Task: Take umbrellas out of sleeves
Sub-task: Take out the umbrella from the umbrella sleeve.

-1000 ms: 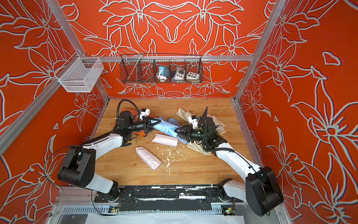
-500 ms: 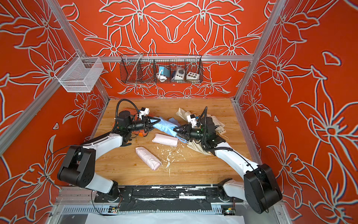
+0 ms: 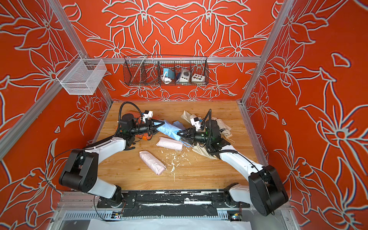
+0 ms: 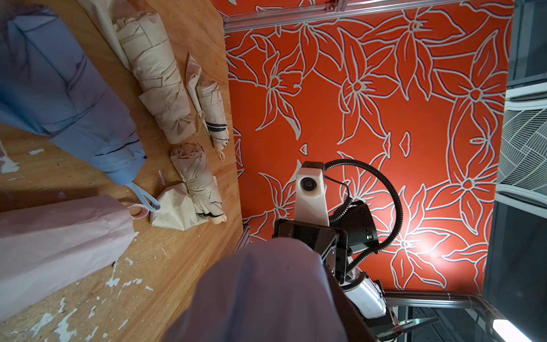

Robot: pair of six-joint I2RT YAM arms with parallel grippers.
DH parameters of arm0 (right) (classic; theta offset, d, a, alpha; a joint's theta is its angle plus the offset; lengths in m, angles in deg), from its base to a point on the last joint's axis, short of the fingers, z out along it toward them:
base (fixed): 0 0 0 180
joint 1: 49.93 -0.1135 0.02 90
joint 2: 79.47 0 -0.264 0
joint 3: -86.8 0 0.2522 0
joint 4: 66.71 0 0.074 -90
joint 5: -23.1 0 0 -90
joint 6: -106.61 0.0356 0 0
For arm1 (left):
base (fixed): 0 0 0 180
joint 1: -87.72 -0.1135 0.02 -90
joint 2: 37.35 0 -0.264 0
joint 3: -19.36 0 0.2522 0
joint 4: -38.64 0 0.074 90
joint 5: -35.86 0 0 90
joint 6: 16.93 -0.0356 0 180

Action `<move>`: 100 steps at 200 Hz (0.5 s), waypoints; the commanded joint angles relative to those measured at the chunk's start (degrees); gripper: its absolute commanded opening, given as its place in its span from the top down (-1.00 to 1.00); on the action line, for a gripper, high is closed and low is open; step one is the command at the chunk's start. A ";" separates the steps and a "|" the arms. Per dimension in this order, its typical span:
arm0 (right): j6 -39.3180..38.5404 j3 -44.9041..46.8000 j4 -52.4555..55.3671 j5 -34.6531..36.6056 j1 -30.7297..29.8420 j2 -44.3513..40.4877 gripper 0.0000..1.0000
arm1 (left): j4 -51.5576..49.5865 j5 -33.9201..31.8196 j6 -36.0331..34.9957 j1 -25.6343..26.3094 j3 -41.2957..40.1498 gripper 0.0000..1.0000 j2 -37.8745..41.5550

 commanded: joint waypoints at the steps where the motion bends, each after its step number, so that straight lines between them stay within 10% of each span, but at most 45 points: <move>1: -2.14 -2.00 0.52 -1.42 -1.26 -0.39 0.94 | -1.26 3.34 -2.28 0.77 0.58 -0.10 -0.01; 100: -8.48 -4.73 11.98 -2.88 2.33 -1.54 1.00 | -11.69 5.50 -11.35 -1.48 2.86 -0.21 2.25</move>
